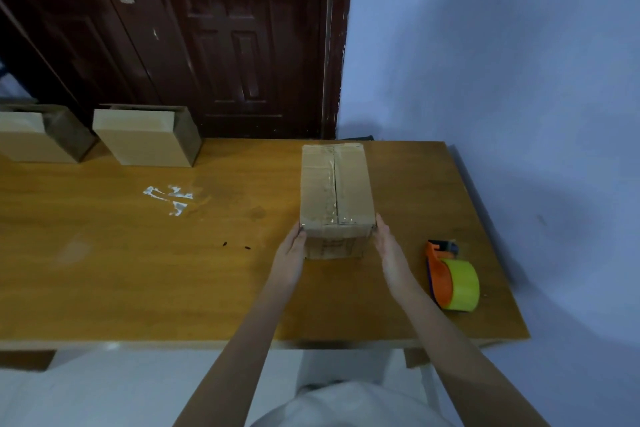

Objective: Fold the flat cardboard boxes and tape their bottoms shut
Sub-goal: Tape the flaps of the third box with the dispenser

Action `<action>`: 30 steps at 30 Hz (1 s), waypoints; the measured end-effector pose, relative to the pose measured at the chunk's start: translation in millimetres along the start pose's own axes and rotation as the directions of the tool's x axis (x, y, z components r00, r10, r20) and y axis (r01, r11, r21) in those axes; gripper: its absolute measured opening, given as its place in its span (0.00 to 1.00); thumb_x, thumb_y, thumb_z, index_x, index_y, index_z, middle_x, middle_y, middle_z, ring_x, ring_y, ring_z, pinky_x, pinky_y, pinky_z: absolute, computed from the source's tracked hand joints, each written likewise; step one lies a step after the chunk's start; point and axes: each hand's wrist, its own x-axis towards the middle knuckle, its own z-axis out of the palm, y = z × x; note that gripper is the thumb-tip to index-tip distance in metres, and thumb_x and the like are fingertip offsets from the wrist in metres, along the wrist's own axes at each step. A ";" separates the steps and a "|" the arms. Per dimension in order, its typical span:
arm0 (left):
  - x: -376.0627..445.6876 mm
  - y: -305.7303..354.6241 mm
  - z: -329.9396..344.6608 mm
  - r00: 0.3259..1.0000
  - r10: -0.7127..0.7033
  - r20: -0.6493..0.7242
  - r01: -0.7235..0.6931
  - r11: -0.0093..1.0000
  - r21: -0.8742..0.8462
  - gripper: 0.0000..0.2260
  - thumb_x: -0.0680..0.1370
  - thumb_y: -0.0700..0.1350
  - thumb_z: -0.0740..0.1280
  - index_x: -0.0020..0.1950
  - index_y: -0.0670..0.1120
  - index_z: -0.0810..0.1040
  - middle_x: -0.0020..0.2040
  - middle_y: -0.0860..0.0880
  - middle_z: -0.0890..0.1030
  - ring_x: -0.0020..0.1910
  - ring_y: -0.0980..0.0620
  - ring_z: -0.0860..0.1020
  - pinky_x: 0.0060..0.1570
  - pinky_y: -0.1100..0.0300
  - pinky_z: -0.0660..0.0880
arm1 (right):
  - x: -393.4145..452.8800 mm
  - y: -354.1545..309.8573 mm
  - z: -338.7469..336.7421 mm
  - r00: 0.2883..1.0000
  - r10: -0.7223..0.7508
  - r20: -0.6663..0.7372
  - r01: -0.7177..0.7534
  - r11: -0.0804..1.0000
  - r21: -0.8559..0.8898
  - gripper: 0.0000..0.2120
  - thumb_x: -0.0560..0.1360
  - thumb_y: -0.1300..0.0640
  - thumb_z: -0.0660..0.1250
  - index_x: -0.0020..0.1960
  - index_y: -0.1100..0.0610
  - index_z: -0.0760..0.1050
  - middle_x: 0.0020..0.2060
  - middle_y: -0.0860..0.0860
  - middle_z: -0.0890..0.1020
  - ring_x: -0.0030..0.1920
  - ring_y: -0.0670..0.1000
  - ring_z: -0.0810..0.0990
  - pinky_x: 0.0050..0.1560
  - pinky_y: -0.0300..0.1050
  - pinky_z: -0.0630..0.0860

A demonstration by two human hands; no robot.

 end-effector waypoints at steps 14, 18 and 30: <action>7.5 -10.1 -49.7 0.983 0.152 0.100 -0.180 0.892 0.415 0.11 0.72 0.39 0.73 0.54 0.41 0.82 0.49 0.47 0.83 0.46 0.57 0.79 0.49 0.69 0.75 | -9.4 13.5 -47.3 0.969 -0.246 0.030 0.242 0.915 -0.323 0.11 0.72 0.60 0.72 0.52 0.49 0.79 0.47 0.43 0.83 0.50 0.38 0.81 0.53 0.33 0.76; 9.8 -2.5 -44.6 0.981 0.183 0.062 -0.190 0.848 0.495 0.11 0.71 0.43 0.74 0.51 0.42 0.83 0.45 0.50 0.83 0.42 0.57 0.78 0.49 0.64 0.76 | -5.7 11.2 -44.8 0.958 -0.285 -0.016 0.263 0.902 -0.342 0.11 0.71 0.62 0.73 0.51 0.53 0.80 0.42 0.40 0.81 0.44 0.33 0.80 0.48 0.28 0.75; 4.3 -4.1 -28.7 0.978 0.190 -0.090 -0.136 0.899 0.416 0.12 0.70 0.47 0.75 0.48 0.40 0.83 0.37 0.52 0.79 0.37 0.59 0.77 0.36 0.72 0.71 | -8.8 11.4 -27.9 0.931 -0.336 -0.143 0.280 0.908 -0.313 0.07 0.71 0.62 0.74 0.46 0.53 0.80 0.37 0.40 0.81 0.38 0.31 0.79 0.39 0.24 0.73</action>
